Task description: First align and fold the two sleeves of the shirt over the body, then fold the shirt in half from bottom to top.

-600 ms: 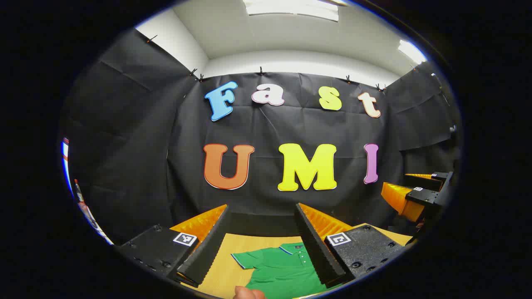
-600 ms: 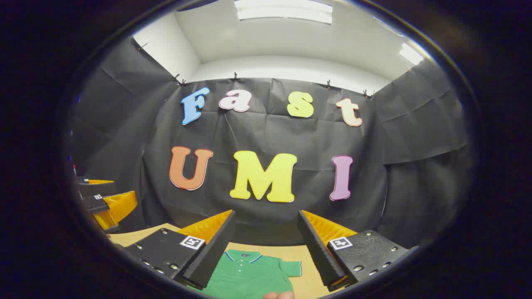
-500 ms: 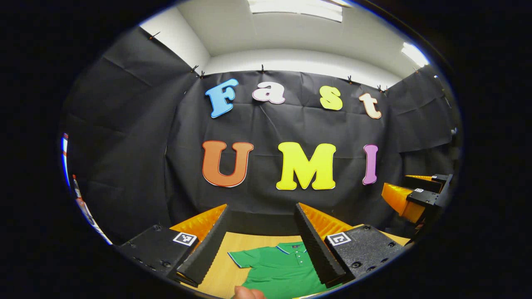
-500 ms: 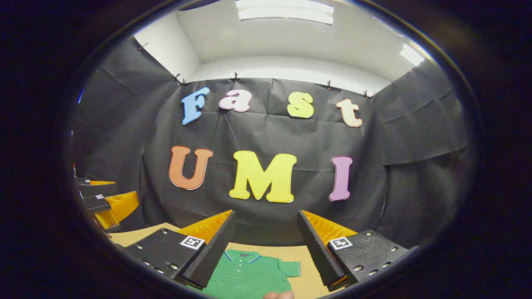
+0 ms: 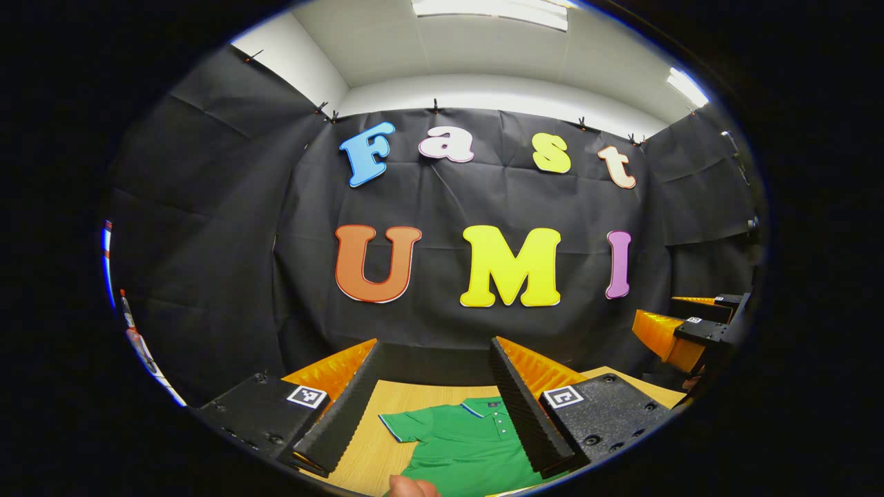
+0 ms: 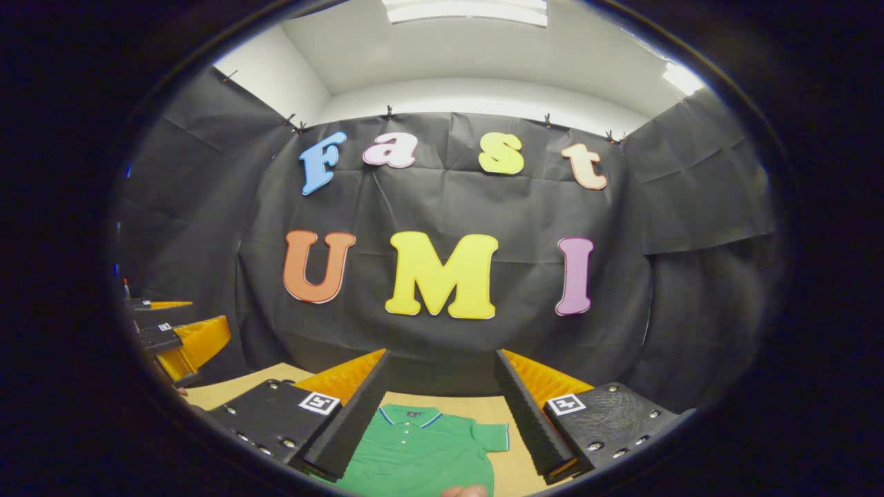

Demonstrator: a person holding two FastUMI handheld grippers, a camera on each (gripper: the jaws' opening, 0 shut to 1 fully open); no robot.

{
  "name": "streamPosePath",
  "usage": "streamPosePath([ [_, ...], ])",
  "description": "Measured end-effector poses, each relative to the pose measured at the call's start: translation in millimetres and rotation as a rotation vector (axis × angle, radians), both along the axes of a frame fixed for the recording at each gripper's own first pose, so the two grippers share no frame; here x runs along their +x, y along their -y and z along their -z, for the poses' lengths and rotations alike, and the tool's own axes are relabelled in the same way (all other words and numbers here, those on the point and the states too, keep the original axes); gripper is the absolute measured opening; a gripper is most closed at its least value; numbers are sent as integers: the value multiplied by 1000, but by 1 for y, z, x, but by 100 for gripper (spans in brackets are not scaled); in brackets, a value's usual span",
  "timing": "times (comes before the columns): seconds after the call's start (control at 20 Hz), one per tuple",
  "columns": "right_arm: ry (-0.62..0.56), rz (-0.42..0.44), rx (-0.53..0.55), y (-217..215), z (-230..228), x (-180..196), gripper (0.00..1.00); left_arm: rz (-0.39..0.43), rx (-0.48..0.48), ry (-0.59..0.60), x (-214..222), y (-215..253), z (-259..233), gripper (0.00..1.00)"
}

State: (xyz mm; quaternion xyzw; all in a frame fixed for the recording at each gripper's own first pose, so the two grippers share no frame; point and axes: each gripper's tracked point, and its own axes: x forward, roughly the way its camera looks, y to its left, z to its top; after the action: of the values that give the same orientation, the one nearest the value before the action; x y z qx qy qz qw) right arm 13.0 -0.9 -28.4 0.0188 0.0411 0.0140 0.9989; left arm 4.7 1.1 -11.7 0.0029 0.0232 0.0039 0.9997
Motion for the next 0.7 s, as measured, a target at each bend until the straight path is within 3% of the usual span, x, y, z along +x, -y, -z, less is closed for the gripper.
streamPosePath([
  [0.7, -26, 12, -12, 11, 9, 4, 93, 34, 17, -11, 8, 12, 6, 98],
])
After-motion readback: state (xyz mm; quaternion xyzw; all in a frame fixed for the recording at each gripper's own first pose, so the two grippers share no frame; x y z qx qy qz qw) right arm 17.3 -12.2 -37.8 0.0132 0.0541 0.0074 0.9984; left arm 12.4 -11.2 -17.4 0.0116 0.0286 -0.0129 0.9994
